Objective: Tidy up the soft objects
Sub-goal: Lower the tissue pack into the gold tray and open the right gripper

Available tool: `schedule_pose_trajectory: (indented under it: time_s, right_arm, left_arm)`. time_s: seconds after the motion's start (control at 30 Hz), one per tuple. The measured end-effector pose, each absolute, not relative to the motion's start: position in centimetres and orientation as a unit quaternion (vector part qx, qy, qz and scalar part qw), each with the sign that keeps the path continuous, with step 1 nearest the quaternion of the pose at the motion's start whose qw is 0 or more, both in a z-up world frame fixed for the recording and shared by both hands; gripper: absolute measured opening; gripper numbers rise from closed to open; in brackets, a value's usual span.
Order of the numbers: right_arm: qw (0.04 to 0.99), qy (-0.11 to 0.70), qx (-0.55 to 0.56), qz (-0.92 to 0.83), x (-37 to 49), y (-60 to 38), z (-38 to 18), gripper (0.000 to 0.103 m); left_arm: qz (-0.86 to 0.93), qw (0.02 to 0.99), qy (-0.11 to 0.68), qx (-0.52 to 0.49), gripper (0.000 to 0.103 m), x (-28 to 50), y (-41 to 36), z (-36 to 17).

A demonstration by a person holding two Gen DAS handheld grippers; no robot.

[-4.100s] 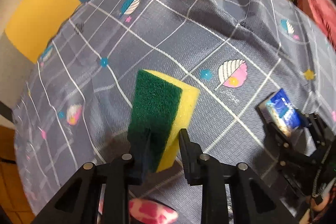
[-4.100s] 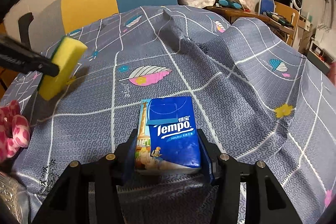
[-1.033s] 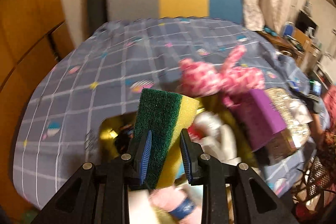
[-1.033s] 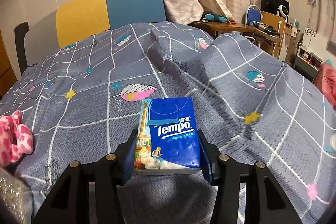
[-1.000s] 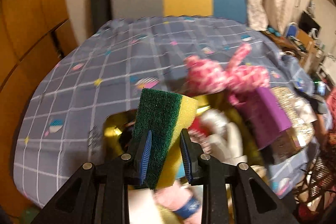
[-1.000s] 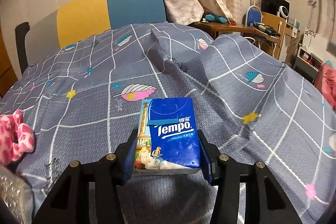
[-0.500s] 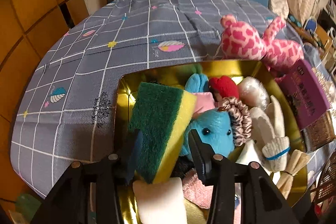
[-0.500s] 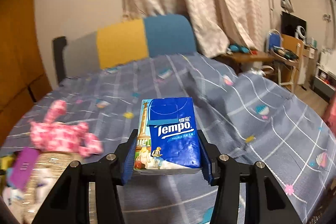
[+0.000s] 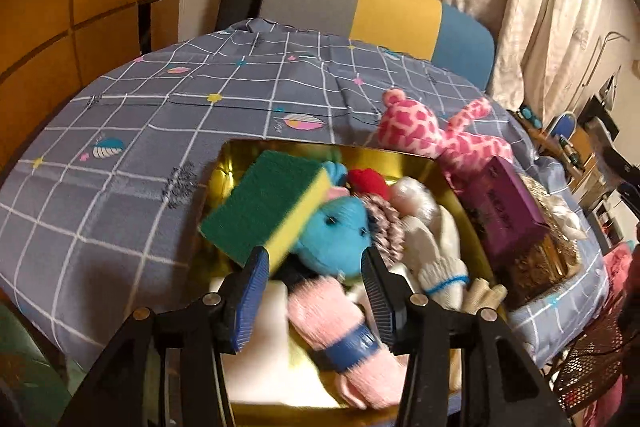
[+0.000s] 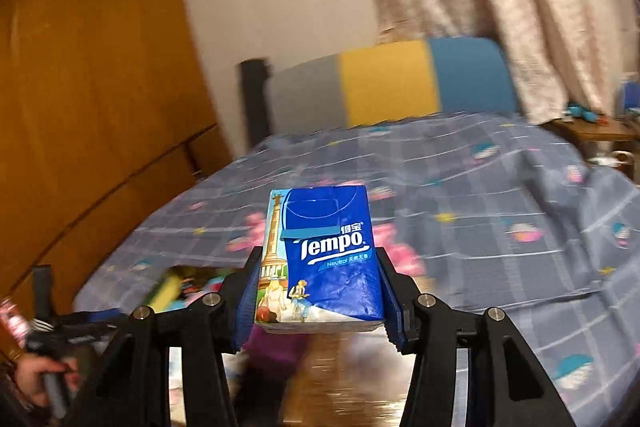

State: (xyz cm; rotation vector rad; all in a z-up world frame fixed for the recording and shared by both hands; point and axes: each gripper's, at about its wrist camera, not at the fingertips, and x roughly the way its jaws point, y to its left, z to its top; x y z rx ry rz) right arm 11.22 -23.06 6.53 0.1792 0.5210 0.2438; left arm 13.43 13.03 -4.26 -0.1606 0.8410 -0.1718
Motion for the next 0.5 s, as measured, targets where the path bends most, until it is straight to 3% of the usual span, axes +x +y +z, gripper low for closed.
schedule_pose_trajectory:
  time_s: [0.5]
  right_arm:
    - [0.889,0.396,0.034,0.229,19.5,-6.5,-1.7,0.052]
  left_arm:
    - [-0.063,0.909,0.404,-0.084,0.048,8.6,11.8,-4.9]
